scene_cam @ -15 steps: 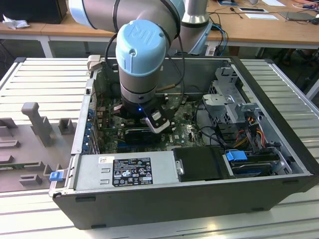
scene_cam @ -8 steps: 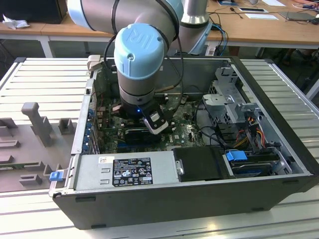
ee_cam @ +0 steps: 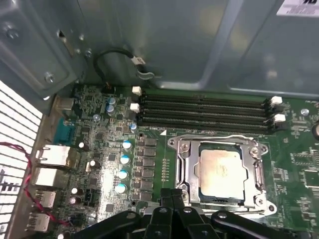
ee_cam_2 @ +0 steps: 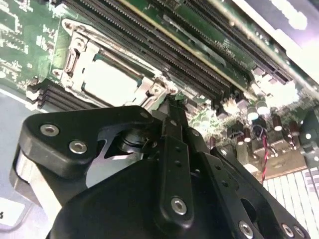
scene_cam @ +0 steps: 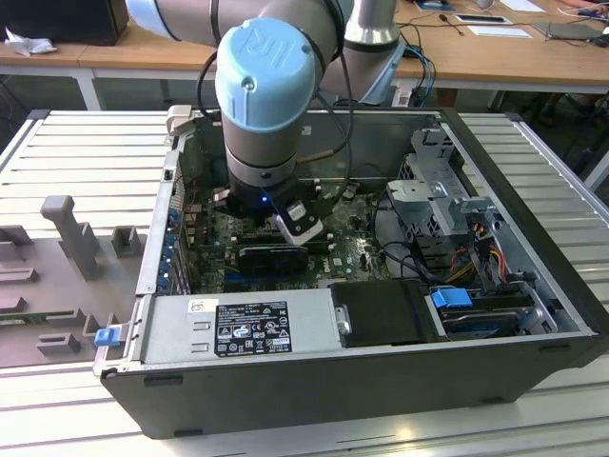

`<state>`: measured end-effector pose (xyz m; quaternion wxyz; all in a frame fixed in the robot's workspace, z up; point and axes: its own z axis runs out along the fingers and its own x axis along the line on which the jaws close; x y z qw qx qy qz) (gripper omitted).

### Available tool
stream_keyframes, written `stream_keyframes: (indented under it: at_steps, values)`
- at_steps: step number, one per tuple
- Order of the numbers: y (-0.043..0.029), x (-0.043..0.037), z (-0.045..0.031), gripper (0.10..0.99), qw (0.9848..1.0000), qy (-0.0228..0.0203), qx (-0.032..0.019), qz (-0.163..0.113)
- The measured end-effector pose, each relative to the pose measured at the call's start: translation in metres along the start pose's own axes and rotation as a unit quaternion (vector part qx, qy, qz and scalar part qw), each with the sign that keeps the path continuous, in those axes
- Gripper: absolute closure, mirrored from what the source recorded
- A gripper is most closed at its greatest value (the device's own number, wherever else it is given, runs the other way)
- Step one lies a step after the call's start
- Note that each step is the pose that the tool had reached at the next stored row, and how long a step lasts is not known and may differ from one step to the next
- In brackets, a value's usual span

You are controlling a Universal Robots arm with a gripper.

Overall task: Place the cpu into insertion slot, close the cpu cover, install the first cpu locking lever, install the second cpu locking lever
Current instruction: 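Install the second cpu locking lever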

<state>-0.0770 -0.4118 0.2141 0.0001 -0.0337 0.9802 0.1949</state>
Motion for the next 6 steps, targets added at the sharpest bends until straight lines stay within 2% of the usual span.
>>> stream_keyframes:
  at_steps: [3, 6]
  values:
    - [0.0034, -0.0002, -0.008, 0.98, 1.0, 0.0, 0.0, 0.0]
    - [0.0034, -0.0002, -0.0081, 0.98, 1.0, 0.0, -0.0001, 0.0]
